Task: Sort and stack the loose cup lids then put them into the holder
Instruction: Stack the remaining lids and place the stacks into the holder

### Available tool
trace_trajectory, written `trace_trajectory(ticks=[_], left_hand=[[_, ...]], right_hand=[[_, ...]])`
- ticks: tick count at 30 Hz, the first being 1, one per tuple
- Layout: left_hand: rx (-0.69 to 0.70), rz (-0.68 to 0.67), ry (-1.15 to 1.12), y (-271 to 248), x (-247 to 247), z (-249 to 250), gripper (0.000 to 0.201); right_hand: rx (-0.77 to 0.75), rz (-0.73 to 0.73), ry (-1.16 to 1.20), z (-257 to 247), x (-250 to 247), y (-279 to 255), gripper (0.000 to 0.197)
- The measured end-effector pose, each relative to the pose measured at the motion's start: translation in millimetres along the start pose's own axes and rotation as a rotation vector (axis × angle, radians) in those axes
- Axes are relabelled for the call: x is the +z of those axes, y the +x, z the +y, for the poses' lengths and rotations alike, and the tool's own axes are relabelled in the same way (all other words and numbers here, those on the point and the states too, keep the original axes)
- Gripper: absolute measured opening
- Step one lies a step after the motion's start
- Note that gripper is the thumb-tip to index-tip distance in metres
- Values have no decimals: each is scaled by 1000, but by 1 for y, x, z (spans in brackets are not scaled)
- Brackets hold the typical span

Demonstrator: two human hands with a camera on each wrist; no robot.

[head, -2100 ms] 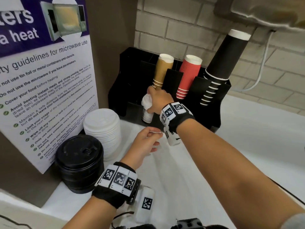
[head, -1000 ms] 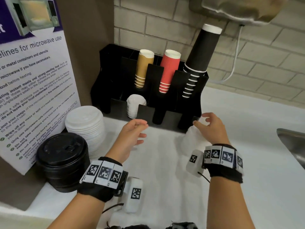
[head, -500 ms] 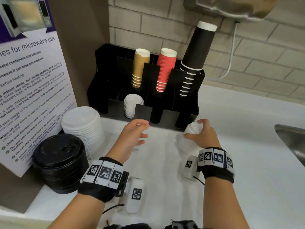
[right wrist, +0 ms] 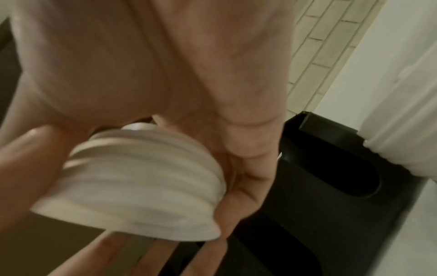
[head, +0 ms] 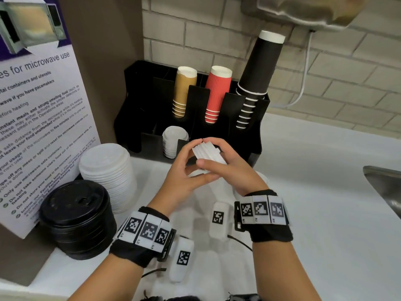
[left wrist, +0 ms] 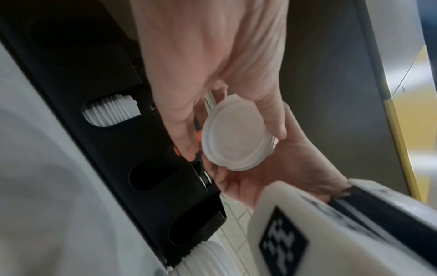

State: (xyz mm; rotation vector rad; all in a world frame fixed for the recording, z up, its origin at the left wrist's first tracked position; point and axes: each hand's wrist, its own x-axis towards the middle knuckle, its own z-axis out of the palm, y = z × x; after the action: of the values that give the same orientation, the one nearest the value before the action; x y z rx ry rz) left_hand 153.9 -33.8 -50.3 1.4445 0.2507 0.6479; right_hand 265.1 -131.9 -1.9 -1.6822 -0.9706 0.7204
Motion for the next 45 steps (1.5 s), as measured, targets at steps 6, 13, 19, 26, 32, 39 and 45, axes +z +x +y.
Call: trace_trajectory(ticks=[6, 13, 19, 26, 32, 39, 45], left_hand=[[-10, 4, 20, -2, -12, 2, 77], [-7, -37, 89, -3, -15, 9, 82], [-11, -27, 104, -4, -11, 10, 80], [-39, -101, 94, -5, -13, 10, 86], [-41, -78, 102, -4, -15, 9, 86], [-16, -7, 71, -3, -17, 9, 96], [-156, 138, 42, -1, -21, 5, 62]], right_hand=[[5, -79, 5, 0, -10, 0, 64], [-10, -96, 53, -2, -15, -5, 63], [-31, -60, 67, -4, -16, -9, 64], [-52, -90, 38, -5, -17, -13, 62], [-71, -65, -57, -8, -16, -13, 66], [-107, -50, -160, -13, -8, 1, 60], [-237, 227, -249, -36, -17, 56, 64]])
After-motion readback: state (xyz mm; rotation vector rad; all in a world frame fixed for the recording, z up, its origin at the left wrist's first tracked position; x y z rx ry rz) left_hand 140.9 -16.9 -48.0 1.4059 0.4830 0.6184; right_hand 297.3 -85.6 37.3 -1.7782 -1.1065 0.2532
